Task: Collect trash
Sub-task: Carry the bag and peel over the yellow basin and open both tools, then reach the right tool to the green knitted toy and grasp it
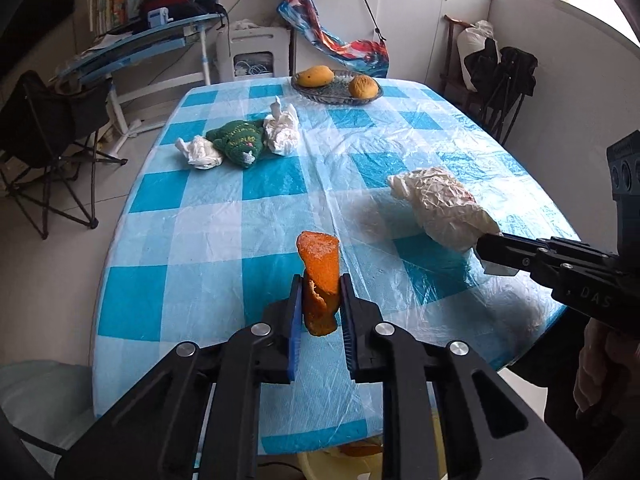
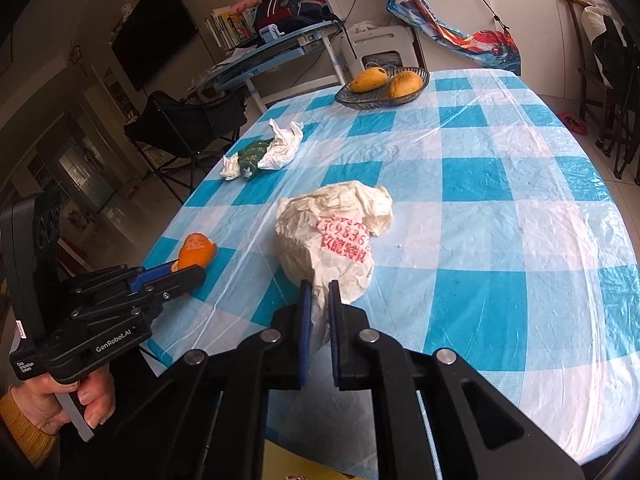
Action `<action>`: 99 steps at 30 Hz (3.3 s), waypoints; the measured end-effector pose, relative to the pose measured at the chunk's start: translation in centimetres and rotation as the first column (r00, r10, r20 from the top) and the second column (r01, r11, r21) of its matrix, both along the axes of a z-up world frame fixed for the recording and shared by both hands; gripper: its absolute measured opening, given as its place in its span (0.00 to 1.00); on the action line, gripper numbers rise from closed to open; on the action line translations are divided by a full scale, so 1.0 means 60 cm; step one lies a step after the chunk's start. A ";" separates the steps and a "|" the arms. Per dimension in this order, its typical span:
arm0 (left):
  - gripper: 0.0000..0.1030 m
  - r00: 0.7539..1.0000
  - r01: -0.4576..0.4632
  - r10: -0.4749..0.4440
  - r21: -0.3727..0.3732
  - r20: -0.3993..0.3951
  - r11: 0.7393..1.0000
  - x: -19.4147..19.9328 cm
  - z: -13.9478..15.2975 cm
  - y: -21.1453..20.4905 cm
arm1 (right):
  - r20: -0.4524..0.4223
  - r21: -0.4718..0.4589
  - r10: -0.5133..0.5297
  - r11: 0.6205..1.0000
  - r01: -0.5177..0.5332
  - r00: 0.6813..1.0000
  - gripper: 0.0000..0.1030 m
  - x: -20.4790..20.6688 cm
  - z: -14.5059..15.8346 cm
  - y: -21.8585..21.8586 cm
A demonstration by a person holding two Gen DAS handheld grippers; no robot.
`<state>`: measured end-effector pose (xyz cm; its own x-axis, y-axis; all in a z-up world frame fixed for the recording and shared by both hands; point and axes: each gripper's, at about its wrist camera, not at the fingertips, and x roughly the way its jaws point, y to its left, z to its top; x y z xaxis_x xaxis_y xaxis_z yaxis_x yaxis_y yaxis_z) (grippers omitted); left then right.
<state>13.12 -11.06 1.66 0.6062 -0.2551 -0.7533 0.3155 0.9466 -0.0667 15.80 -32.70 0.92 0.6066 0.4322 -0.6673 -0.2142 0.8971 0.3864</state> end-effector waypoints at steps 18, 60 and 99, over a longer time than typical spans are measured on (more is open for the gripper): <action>0.16 0.999 -0.015 0.019 -0.114 0.039 0.993 -0.138 0.042 0.038 | 0.130 0.096 0.108 0.988 -0.121 0.986 0.07 -0.171 0.056 0.035; 0.16 0.992 0.099 -0.105 -0.080 -0.066 0.992 -0.270 -0.019 0.013 | -0.109 0.109 -0.036 0.993 0.048 0.993 0.50 -0.229 -0.020 0.026; 0.83 0.879 -0.421 0.462 -0.258 0.121 0.870 -0.152 0.043 0.184 | 0.047 -0.048 0.122 0.992 -0.119 0.991 0.56 -0.112 0.054 0.134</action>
<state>3.97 0.01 4.22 0.8091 -0.0742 -0.5830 -0.1066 0.9570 -0.2698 9.08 -24.63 4.15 0.5849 0.4741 -0.6581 -0.3398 0.8800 0.3319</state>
